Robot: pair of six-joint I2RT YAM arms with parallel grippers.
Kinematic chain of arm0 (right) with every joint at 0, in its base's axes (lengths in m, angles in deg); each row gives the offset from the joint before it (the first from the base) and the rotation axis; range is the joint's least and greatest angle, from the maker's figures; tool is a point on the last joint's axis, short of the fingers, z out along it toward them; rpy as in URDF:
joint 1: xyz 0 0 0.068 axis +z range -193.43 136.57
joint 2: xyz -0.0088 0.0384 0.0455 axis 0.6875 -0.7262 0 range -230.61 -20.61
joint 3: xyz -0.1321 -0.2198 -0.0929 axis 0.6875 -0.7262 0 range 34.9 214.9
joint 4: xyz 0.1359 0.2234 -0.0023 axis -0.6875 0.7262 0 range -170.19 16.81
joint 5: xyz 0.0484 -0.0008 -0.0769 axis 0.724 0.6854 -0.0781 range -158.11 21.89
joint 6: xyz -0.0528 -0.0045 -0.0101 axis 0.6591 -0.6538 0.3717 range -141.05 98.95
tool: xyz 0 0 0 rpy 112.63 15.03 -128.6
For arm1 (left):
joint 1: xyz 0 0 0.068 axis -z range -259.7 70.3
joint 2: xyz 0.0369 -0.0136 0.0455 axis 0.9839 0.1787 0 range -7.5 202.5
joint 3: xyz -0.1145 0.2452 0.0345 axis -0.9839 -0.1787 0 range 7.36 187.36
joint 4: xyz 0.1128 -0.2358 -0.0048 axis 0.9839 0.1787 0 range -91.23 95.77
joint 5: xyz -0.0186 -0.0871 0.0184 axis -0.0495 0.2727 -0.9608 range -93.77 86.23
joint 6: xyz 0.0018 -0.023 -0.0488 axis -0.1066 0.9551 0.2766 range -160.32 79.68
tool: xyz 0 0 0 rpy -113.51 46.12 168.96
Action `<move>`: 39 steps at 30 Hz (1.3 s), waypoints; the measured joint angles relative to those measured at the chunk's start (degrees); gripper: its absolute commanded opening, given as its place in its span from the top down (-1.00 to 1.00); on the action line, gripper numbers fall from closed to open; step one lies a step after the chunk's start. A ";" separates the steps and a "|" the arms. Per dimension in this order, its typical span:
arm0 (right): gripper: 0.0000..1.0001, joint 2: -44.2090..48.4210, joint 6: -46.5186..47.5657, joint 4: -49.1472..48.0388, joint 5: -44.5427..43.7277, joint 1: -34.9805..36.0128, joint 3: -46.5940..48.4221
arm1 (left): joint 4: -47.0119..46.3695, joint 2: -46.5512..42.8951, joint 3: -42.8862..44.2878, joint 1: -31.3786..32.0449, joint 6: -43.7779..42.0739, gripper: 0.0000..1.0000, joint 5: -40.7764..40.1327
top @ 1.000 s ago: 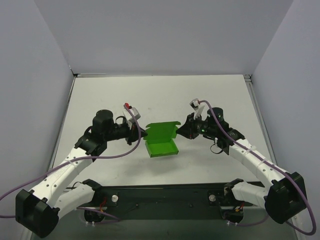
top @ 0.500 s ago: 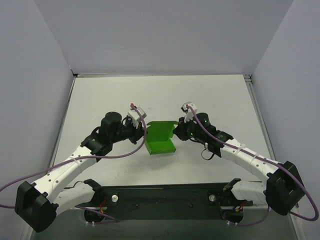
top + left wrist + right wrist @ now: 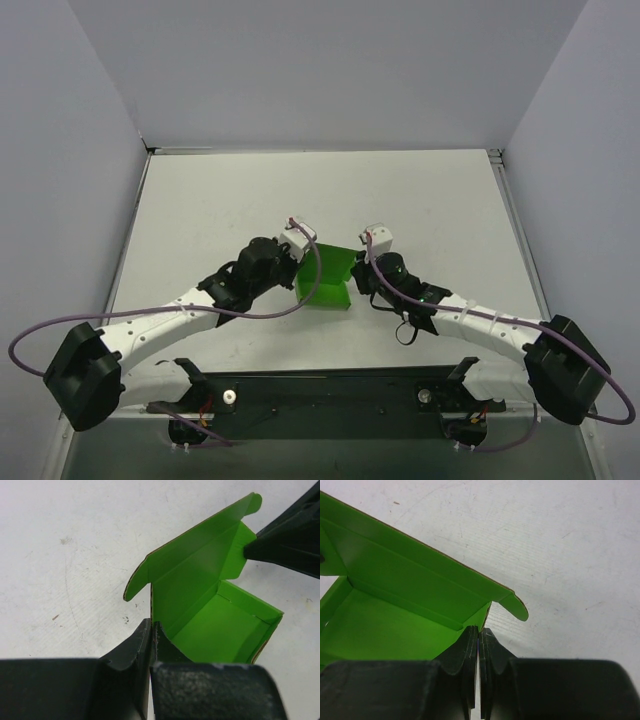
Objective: Fold the paper box
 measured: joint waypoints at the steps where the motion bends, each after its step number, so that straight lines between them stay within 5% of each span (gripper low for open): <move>1: 1.00 -0.24 0.00 -1.11 -0.72 0.24 -0.74 | -1.36 0.79 -0.46 0.33 0.00 1.00 -0.90; 19: 1.00 -5.70 0.22 -9.27 -16.96 11.98 -4.55 | -24.37 8.68 -13.66 5.84 3.72 1.00 -16.92; 39: 1.00 -8.00 -0.33 -9.62 -29.31 20.98 -4.37 | -30.64 9.31 -19.12 10.27 7.74 1.00 -23.98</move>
